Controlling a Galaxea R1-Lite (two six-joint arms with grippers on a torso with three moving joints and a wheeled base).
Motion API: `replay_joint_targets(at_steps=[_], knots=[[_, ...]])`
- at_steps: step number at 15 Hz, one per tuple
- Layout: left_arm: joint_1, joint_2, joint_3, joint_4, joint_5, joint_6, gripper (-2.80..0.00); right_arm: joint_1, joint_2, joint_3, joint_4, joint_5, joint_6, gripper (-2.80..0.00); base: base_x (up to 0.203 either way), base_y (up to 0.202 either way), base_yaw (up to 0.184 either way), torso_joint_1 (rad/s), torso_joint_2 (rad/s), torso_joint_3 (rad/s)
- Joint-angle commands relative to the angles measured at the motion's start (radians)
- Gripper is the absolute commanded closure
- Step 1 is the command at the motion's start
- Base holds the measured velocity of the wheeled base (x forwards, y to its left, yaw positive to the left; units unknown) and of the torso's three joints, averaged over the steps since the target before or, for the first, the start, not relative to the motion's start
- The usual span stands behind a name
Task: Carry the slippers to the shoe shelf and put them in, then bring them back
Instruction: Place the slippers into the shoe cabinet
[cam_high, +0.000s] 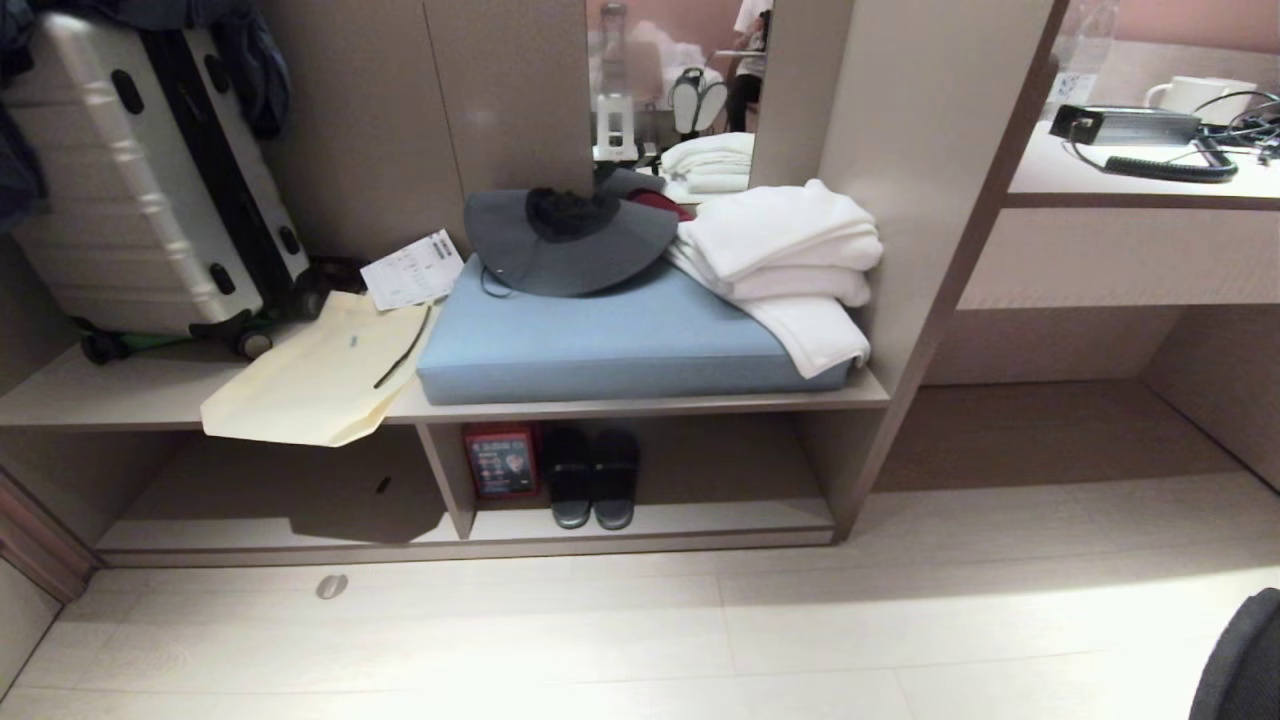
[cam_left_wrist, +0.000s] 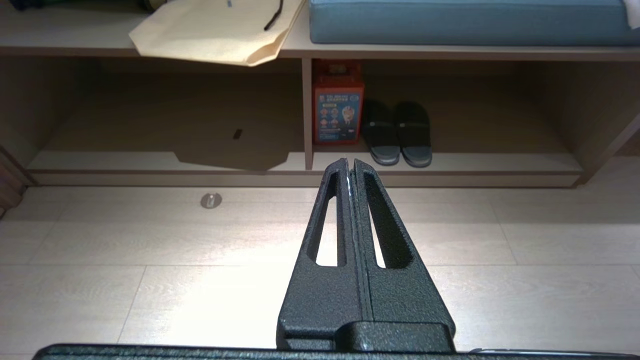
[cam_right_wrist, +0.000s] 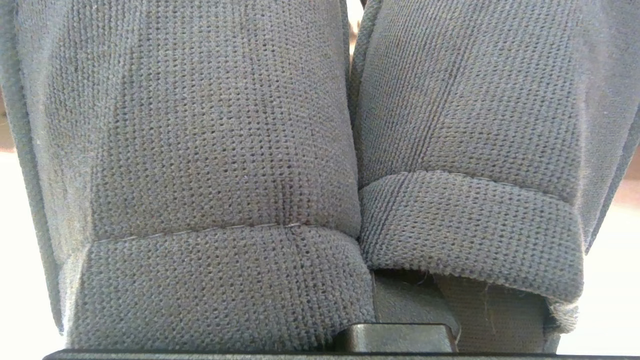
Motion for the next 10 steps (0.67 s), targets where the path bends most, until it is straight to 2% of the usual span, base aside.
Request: replay_joint_targets(at_steps=[1, 10], knots=[[0.0, 0.0, 0.0, 0.0, 0.0, -0.001, 0.0, 0.0, 0.001, 0.0, 0.0, 0.001, -0.001, 0.0, 0.0, 0.0, 0.0, 0.0, 0.0, -0.193], [0.0, 0.0, 0.0, 0.0, 0.0, -0.003, 0.0, 0.0, 0.001, 0.0, 0.0, 0.001, -0.002, 0.0, 0.0, 0.0, 0.0, 0.005, 0.0, -0.198]])
